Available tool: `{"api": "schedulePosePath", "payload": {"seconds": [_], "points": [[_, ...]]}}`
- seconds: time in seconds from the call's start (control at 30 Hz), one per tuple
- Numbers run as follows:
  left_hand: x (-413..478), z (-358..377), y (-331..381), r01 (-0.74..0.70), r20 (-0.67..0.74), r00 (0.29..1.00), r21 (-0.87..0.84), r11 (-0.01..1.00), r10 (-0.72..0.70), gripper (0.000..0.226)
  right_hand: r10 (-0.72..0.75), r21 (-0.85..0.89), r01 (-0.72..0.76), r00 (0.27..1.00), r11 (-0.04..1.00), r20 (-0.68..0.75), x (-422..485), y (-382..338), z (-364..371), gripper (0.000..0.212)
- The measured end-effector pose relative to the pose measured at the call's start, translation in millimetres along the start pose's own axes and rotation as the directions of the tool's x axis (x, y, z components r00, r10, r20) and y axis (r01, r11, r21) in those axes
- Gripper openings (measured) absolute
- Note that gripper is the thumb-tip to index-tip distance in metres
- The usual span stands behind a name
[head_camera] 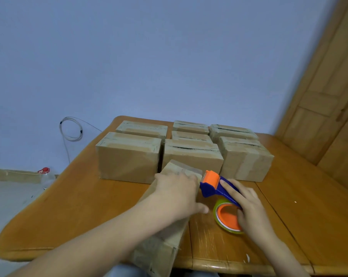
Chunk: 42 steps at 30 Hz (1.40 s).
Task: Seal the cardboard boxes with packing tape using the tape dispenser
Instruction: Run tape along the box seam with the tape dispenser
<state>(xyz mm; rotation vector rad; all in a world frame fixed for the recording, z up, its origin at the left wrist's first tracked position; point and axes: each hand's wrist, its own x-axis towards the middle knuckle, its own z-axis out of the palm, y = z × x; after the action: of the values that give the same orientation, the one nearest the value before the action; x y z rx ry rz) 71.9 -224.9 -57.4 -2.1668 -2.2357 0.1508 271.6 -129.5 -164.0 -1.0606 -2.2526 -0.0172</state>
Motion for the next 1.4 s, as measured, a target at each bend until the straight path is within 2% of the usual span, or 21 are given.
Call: {"api": "schedulePosePath", "payload": {"seconds": [0.13, 0.27, 0.43, 0.57, 0.67, 0.73, 0.8, 1.03, 1.4], "points": [[-9, 9, -7, 0.018, -0.022, 1.0, 0.074, 0.997, -0.017, 0.053, 0.072, 0.023, -0.071, 0.997, 0.997, -0.035, -16, -23, 11, 0.105], [-16, 17, -33, 0.013, -0.085, 0.996, 0.019, 1.0, -0.011, 0.056, 0.12, 0.055, -0.115, 0.989, 0.992, -0.084, -29, -56, 26, 0.113], [-22, 29, -51, 0.078, -0.172, 0.981, -0.066, 0.995, -0.088, 0.052, 0.199, 0.061, -0.194, 0.976, 0.979, -0.092, -35, -100, 48, 0.119], [-13, 32, -52, 0.1, -0.262, 0.957, -0.096, 0.99, -0.122, 0.043, 0.25, 0.063, -0.245, 0.962, 0.968, -0.106, -34, -114, 53, 0.112], [-6, 38, -53, 0.025, -0.329, 0.942, -0.126, 0.992, -0.066, 0.048, 0.238, 0.111, -0.23, 0.969, 0.967, -0.07, -35, -111, 48, 0.107], [-3, 45, -54, -0.056, -0.331, 0.943, -0.085, 0.995, 0.025, 0.057, 0.202, 0.141, -0.196, 0.979, 0.97, -0.025, -34, -106, 41, 0.104], [-1, 49, -56, -0.099, -0.309, 0.948, -0.048, 0.994, 0.08, 0.057, 0.177, 0.193, -0.179, 0.984, 0.965, 0.029, -35, -103, 36, 0.102], [6, 56, -57, -0.075, -0.288, 0.957, -0.102, 0.992, 0.043, 0.056, 0.131, 0.181, -0.146, 0.987, 0.973, 0.095, -35, -97, 31, 0.104], [10, 58, -59, -0.062, -0.289, 0.957, -0.219, 0.974, -0.004, 0.056, 0.159, 0.117, -0.181, 0.971, 0.977, 0.178, -44, -103, 23, 0.101]]}}
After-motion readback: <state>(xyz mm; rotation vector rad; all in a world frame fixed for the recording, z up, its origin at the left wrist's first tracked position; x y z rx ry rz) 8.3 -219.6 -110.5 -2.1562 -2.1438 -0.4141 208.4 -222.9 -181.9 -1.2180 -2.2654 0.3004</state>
